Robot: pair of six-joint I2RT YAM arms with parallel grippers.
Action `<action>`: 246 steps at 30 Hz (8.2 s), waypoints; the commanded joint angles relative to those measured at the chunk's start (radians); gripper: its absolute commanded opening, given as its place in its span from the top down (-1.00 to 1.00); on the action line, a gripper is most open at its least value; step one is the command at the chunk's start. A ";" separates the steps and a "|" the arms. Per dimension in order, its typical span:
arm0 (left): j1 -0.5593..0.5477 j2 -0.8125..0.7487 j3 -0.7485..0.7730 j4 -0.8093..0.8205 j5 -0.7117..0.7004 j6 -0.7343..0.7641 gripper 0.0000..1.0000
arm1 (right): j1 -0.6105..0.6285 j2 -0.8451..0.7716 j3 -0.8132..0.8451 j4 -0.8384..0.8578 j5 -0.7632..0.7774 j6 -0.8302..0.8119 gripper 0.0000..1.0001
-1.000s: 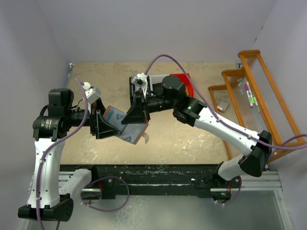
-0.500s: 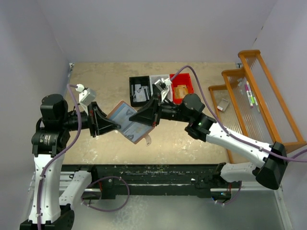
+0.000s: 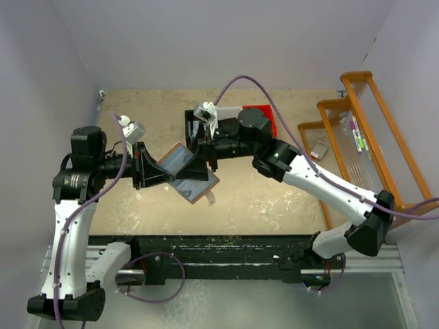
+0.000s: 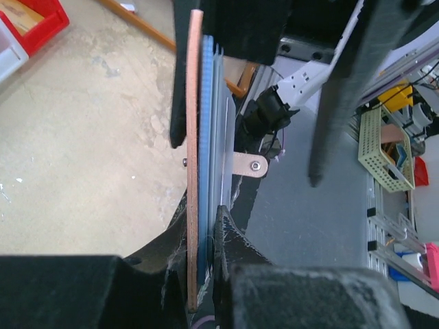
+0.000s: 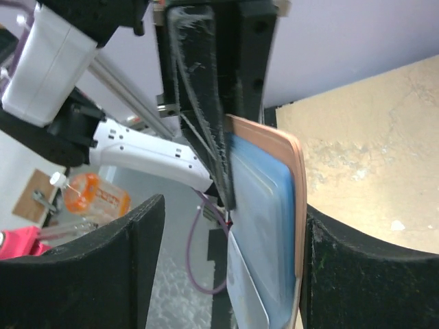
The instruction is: Take the credit cards out of the card holder
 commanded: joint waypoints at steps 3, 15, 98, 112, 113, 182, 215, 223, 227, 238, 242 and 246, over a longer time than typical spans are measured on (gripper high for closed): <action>0.000 0.094 0.083 -0.200 0.049 0.317 1.00 | -0.013 0.092 0.199 -0.306 -0.137 -0.263 -0.31; 0.000 0.180 0.143 -0.315 0.062 0.498 1.00 | -0.015 0.179 0.321 -0.465 -0.179 -0.373 0.96; 0.000 0.127 0.088 -0.061 -0.052 0.056 1.00 | -0.166 0.108 0.131 -0.178 -0.241 -0.163 -0.14; 0.000 0.103 0.036 0.106 -0.036 -0.068 -0.13 | -0.164 -0.021 -0.095 0.151 -0.060 0.083 1.00; 0.000 0.088 0.020 0.143 -0.041 -0.099 -0.22 | -0.164 -0.057 -0.137 0.223 -0.023 0.121 1.00; 0.000 0.037 -0.074 0.246 -0.157 -0.215 1.00 | -0.173 -0.363 -0.261 0.010 0.433 0.148 -0.41; 0.000 0.083 -0.068 0.206 0.012 -0.190 1.00 | -0.170 -0.012 -0.199 0.322 -0.186 0.296 -0.03; 0.000 0.079 -0.063 0.211 0.062 -0.192 1.00 | -0.155 0.023 -0.191 0.329 -0.187 0.299 0.01; -0.001 0.080 -0.059 0.213 0.078 -0.195 1.00 | -0.132 0.048 -0.175 0.331 -0.185 0.298 0.02; 0.000 0.075 -0.056 0.211 0.105 -0.195 1.00 | -0.084 0.107 -0.170 0.505 -0.239 0.404 0.44; 0.000 0.074 -0.054 0.209 0.129 -0.195 0.97 | -0.084 0.092 -0.199 0.566 -0.293 0.459 0.66; 0.000 0.072 -0.051 0.214 0.163 -0.201 0.94 | -0.086 0.078 -0.214 0.635 -0.313 0.497 0.61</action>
